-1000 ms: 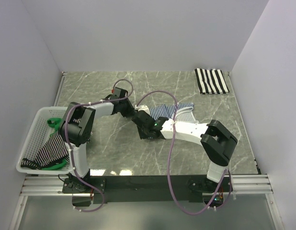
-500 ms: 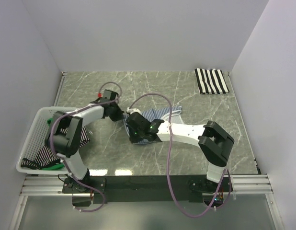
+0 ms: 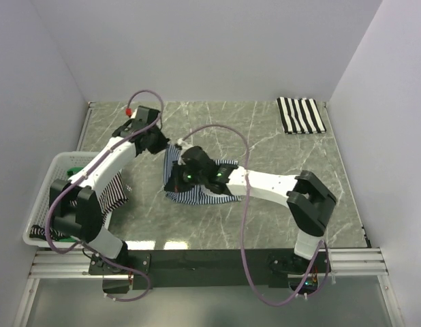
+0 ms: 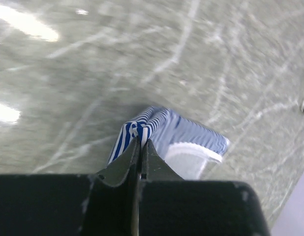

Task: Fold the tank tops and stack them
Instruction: Fold the tank top

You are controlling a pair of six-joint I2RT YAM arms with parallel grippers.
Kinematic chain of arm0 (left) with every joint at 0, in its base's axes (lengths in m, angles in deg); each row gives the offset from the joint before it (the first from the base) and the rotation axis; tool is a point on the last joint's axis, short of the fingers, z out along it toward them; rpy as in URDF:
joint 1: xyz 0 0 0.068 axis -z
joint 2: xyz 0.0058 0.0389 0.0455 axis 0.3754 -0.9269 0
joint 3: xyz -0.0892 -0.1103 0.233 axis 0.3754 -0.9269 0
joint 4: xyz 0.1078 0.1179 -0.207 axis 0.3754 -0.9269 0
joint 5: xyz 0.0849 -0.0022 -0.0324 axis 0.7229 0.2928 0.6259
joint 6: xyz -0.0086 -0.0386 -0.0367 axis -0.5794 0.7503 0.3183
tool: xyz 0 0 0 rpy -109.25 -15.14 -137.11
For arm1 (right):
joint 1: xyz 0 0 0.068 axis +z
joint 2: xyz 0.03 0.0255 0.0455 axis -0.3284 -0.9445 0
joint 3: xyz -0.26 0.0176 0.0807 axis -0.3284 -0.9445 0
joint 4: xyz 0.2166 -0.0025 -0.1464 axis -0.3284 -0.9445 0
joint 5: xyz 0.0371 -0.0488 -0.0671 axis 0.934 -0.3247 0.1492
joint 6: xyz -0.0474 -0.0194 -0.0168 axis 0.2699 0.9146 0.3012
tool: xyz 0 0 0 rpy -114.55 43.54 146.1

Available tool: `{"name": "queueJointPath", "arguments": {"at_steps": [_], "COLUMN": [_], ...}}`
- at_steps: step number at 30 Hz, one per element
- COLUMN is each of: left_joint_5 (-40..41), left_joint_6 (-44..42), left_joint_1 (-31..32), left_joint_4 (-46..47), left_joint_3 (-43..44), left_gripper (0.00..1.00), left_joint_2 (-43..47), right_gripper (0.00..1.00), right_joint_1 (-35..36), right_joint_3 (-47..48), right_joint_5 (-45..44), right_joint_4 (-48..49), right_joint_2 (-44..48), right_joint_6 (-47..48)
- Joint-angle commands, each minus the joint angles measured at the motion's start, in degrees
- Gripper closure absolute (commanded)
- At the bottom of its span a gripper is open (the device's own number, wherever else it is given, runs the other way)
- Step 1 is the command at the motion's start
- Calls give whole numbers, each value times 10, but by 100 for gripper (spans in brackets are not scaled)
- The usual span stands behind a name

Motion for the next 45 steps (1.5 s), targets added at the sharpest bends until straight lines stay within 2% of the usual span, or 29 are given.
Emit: {"name": "queueJointPath", "arguments": {"at_steps": [1, 10, 18, 29, 36, 45], "left_joint_5": [33, 22, 4, -23, -35, -58], "left_joint_6": [-1, 14, 18, 25, 31, 38], "left_joint_1": [42, 120, 174, 217, 231, 239], "left_joint_4": [5, -19, -24, -19, -19, 32], "left_joint_3": [89, 240, 326, 407, 457, 478], "left_gripper": [99, 99, 99, 99, 99, 99], "left_joint_2": [-33, -152, -238, -338, -387, -422], "right_gripper": [100, 100, 100, 100, 100, 100], "right_joint_1": [-29, -103, -155, -211, -262, -323], "right_joint_3": [-71, -278, -409, -523, -552, -565], "right_joint_5": [92, 129, 104, 40, -2, -40], "right_joint_4": [75, 198, 203, 126, 55, -24], "right_joint_2": [77, 210, 318, 441, 503, 552], "right_joint_6": [-47, -107, -127, -138, -133, -119]}}
